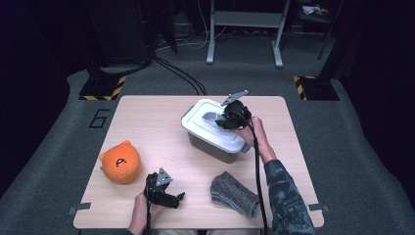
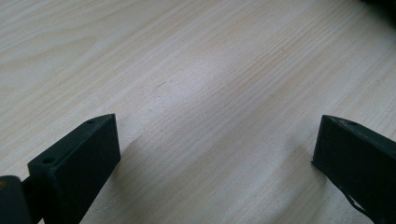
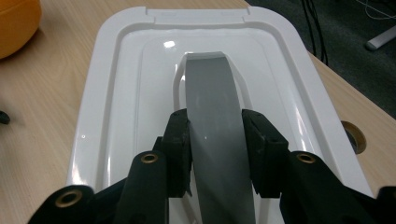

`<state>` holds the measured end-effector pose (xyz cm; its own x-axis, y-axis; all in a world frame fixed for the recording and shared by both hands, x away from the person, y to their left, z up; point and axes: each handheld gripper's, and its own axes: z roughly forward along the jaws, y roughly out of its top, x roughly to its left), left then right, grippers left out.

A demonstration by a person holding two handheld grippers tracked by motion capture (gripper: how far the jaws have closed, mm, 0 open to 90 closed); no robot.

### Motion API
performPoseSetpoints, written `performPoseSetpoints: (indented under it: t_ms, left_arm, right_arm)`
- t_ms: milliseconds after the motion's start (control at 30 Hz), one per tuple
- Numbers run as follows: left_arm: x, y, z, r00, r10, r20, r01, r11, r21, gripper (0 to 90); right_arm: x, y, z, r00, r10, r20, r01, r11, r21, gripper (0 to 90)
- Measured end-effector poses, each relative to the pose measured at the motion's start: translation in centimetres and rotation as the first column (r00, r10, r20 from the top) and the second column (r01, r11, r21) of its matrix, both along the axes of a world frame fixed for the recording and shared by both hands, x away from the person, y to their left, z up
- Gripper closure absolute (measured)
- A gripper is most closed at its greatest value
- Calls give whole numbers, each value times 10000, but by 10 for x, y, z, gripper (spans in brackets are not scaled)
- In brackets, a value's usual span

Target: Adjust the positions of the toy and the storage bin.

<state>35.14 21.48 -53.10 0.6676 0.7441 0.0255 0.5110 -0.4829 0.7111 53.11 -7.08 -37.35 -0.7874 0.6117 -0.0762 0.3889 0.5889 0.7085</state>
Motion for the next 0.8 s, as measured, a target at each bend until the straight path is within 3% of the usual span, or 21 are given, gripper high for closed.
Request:
performPoseSetpoints:
  t_ms: [200, 800]
  left_arm:
    - [0, 0, 0, 10000, -5, -31, 5, 10000, -18, 3]
    - [0, 0, 0, 10000, -2, -16, 2, 10000, -8, 3]
  right_arm:
    - [-5, 9, 0, 9999, 15, 108, -14, 10000, -37, 663]
    - [-10, 26, 0, 9960, -893, -72, 894, 9960, 80, 667]
